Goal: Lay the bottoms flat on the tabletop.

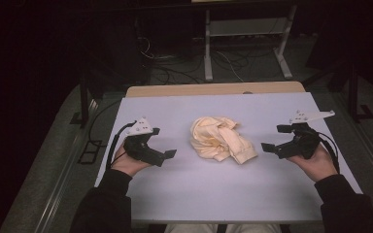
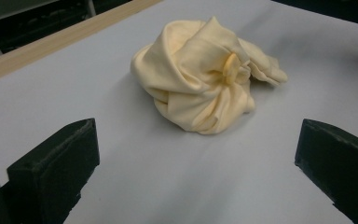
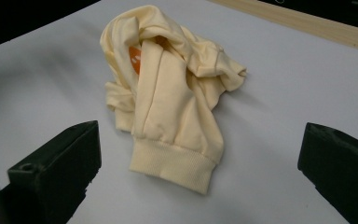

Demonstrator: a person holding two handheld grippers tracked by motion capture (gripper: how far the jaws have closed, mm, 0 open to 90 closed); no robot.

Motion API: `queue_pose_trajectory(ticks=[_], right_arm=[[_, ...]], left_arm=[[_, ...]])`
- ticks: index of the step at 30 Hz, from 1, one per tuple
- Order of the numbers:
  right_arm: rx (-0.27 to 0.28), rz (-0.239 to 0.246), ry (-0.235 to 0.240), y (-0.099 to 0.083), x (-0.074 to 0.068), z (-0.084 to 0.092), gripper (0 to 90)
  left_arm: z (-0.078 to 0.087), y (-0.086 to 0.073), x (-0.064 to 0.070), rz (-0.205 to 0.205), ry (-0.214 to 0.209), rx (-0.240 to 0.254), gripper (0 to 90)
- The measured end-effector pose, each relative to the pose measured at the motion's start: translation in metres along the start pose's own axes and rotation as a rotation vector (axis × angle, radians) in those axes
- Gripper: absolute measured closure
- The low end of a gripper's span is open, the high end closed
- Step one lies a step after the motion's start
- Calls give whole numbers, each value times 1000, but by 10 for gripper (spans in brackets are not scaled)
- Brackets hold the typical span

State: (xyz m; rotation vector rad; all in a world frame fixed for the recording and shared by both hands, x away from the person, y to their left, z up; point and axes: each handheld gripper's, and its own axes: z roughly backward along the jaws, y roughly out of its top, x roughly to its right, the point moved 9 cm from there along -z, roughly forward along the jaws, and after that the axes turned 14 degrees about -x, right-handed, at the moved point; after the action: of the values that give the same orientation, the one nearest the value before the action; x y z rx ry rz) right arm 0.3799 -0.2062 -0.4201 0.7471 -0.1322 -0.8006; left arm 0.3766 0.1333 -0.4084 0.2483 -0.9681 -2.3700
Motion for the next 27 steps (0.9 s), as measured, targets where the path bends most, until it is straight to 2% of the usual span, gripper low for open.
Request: queue_pose_trajectory(ticks=[9, 22, 27], right_arm=[[6, 6, 5, 14, 1, -10, 0], [-10, -15, 27, 17, 3, -35, 0], [-39, -9, 6, 14, 5, -44, 0]], left_arm=[[-8, 8, -6, 9, -8, 13, 0], [-25, 13, -10, 29, -18, 32, 0], [-32, 13, -11, 28, -14, 31, 0]])
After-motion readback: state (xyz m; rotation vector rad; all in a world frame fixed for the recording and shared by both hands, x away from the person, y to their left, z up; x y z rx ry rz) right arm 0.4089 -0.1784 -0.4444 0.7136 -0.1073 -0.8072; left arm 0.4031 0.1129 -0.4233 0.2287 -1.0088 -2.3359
